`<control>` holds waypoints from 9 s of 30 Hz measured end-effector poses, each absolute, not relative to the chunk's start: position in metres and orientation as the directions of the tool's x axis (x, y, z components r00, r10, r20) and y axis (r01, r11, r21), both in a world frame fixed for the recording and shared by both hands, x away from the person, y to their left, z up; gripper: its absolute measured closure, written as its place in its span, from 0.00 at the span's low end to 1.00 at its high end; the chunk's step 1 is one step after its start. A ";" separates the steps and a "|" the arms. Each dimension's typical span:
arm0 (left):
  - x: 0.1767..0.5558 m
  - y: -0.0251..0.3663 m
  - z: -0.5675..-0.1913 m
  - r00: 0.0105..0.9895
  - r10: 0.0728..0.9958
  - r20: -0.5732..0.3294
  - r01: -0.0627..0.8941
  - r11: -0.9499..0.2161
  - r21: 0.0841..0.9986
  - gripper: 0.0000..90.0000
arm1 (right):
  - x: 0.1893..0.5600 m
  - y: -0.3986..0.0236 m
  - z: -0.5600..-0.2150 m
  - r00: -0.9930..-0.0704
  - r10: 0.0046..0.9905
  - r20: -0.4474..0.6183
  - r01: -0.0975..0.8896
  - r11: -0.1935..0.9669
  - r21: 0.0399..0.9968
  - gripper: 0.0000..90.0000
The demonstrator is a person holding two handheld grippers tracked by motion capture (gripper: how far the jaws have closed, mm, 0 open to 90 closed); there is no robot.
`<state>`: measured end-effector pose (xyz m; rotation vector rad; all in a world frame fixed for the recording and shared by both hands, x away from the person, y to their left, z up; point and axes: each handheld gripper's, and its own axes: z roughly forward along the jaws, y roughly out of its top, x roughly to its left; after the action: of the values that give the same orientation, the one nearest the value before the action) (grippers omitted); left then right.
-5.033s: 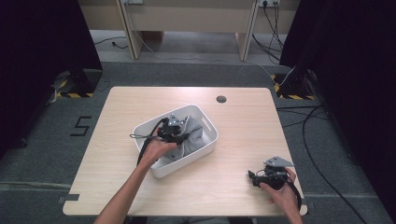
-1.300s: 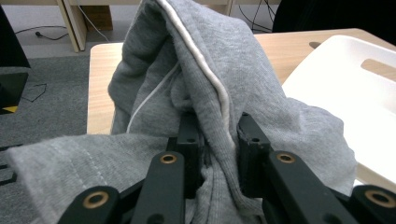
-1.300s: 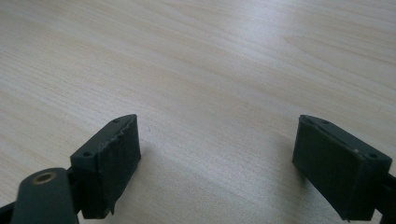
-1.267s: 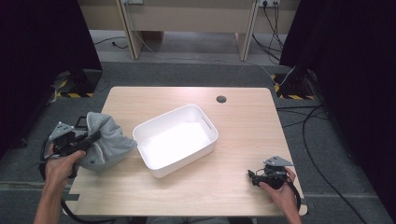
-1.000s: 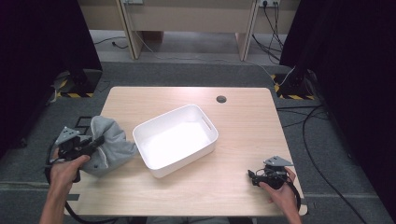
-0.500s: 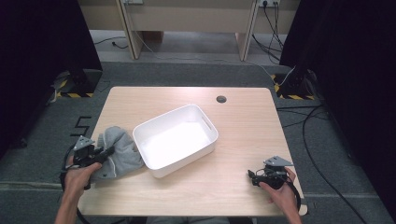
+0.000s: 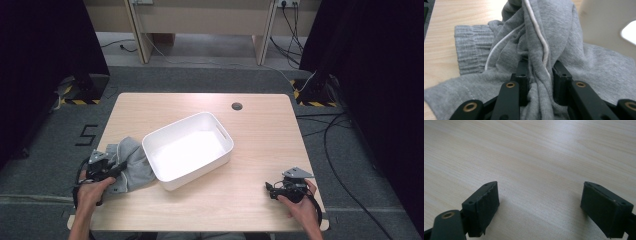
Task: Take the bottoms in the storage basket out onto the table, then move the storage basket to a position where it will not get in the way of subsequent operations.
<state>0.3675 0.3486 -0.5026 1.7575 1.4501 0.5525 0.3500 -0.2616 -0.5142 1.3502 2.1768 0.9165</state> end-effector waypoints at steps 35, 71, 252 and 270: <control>0.346 0.348 -0.466 0.274 0.949 -0.156 0.544 -0.019 0.839 0.25 | 0.352 -0.261 -0.514 -0.450 0.893 -0.002 0.621 0.314 0.719 0.17; 0.293 0.254 -0.462 0.457 0.877 -0.147 0.492 -0.112 0.863 0.17 | 0.352 -0.257 -0.512 -0.457 0.889 0.006 0.605 0.306 0.736 0.24; 0.502 0.164 -0.474 0.226 0.954 -0.197 0.618 0.016 0.786 0.44 | 0.528 -0.158 -0.466 -0.417 0.909 0.008 0.588 0.263 0.765 0.40; 0.441 0.160 -0.452 0.356 0.906 -0.230 0.585 -0.024 0.810 0.37 | 0.473 -0.159 -0.456 -0.527 0.850 0.005 0.501 0.306 0.810 0.39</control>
<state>0.4409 0.1599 -0.4520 1.7163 1.3334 0.4455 0.4729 -0.1587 -0.4562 1.2010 2.1518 1.1018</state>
